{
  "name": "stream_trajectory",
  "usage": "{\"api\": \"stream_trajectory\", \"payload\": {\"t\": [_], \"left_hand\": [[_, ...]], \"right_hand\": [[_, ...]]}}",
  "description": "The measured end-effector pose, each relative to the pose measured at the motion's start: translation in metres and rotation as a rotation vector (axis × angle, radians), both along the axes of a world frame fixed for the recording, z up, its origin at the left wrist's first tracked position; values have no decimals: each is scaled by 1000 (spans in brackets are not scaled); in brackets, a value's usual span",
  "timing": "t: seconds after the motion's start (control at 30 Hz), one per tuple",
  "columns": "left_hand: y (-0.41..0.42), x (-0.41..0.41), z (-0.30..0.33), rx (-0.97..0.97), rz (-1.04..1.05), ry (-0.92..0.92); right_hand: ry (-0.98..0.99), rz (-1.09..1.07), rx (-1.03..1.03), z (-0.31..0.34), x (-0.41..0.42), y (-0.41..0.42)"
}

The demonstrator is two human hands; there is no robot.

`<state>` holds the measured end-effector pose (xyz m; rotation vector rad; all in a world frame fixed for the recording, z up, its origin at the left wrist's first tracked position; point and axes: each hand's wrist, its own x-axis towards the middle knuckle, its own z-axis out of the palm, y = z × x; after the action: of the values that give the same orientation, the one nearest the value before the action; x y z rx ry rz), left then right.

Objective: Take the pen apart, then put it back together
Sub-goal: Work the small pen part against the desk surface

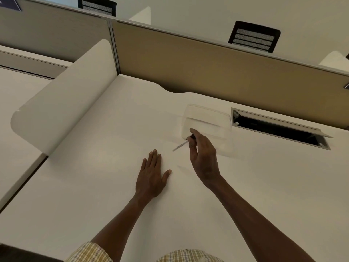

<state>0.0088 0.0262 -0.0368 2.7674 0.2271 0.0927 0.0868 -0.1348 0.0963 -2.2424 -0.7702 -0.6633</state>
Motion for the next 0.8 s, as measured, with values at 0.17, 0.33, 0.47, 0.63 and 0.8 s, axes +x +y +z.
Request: {"api": "stream_trajectory", "payload": {"t": [0.17,0.33,0.47,0.63,0.8], "left_hand": [[-1,1,2,-8,-1,-4],[1,0,-1,-23,6,-22],[0,1,-1,-8,3,2],[0,1,0,-12,6,7],[1,1,0,-15,7,-9]], "right_hand": [[259,1,-131,-19,1,-9],[275,18,-163,-19,3,-15],[279,34,-163,-18,-2,-14],[215,30,-101,-7,-6,-8],[138,15,-45,6,-2,-3]]}}
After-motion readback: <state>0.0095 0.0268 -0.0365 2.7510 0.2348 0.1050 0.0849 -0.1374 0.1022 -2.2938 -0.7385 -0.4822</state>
